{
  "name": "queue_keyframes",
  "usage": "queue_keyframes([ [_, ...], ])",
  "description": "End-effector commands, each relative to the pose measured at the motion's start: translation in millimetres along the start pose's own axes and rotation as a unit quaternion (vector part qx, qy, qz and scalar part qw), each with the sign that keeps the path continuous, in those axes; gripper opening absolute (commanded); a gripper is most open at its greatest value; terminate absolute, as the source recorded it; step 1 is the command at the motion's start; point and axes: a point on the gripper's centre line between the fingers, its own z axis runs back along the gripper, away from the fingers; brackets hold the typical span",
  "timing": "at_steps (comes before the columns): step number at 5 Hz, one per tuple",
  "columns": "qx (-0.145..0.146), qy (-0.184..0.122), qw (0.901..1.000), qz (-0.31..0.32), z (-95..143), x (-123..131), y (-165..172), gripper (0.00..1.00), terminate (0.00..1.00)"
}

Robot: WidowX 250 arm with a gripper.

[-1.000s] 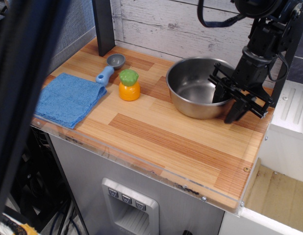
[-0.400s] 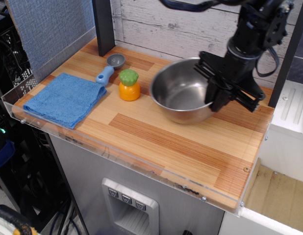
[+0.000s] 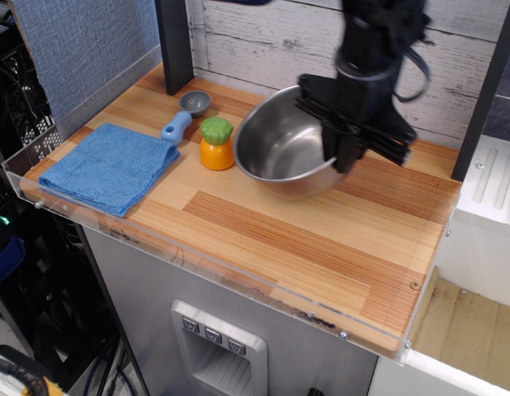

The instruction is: Place the pot on the blue cloth.

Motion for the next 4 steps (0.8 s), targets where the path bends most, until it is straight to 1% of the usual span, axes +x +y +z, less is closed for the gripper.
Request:
queue_keyframes([
  [1, -0.094, 0.02, 0.9953, 0.009, 35.7, -7.4, 41.4, 0.0, 0.0],
  [2, -0.139, 0.019, 0.9901, 0.007, 53.3, -10.8, 62.5, 0.0, 0.0],
  [3, -0.161, 0.007, 0.9869, -0.007, 66.0, -11.1, 68.9, 0.0, 0.0],
  [4, -0.173, -0.005, 0.9849, -0.014, 76.9, -11.1, 72.3, 0.0, 0.0],
])
